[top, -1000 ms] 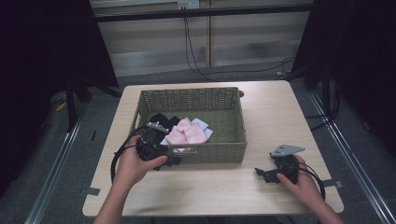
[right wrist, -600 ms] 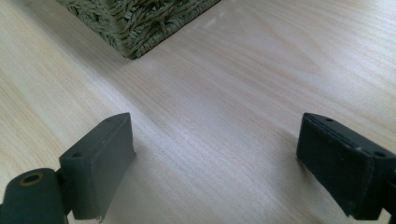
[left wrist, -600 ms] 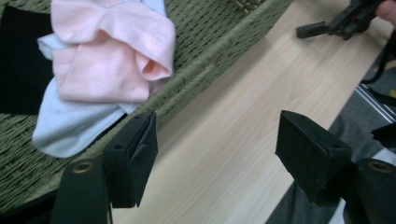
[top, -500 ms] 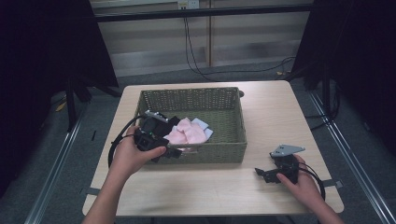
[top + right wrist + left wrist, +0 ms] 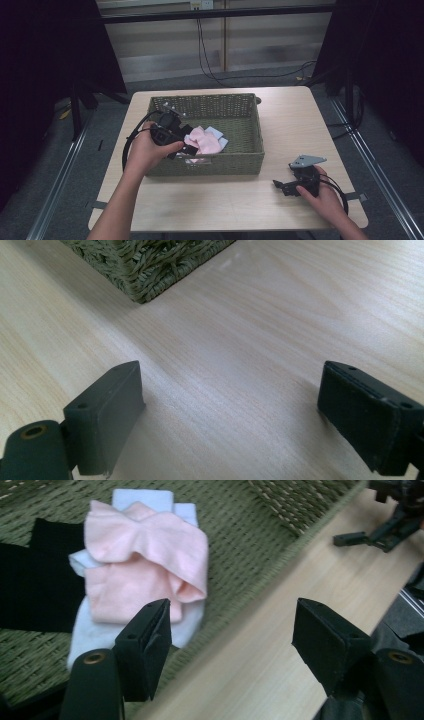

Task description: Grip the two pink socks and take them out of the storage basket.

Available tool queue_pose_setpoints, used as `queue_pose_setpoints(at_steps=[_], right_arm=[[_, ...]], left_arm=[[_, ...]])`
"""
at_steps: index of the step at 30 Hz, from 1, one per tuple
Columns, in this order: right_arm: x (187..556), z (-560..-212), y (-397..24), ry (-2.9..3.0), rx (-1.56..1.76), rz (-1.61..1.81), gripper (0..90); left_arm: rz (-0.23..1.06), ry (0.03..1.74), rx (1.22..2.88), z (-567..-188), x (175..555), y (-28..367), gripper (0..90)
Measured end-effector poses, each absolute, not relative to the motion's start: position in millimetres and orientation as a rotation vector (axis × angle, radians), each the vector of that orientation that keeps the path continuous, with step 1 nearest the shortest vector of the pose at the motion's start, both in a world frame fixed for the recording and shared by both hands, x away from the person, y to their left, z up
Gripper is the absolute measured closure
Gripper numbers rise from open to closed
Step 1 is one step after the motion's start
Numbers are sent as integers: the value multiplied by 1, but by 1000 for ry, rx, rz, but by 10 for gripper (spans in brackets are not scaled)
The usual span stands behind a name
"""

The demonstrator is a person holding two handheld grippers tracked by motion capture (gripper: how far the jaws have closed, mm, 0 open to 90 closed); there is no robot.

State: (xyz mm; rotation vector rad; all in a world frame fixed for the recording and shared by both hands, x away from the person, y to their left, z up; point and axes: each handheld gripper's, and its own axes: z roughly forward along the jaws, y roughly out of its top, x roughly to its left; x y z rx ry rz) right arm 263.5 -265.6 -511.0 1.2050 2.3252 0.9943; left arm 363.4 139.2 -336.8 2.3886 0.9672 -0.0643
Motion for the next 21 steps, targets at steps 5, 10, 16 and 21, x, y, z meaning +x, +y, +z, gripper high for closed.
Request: queue_pose_setpoints(at_steps=[5,10,16,21], right_arm=[[264,-511,-266,2325,1203,995,107],[264,-511,-266,2325,1203,994,107],[264,-511,-266,2324,1205,994,107],[264,-511,-266,2324,1205,994,107]], left_arm=[[-63,1002,2376,-339,375,136,327],[-49,1029,2391,-342,386,132,335],[-51,1060,2390,-350,397,126,352],[-40,1097,2386,-358,406,125,362]])
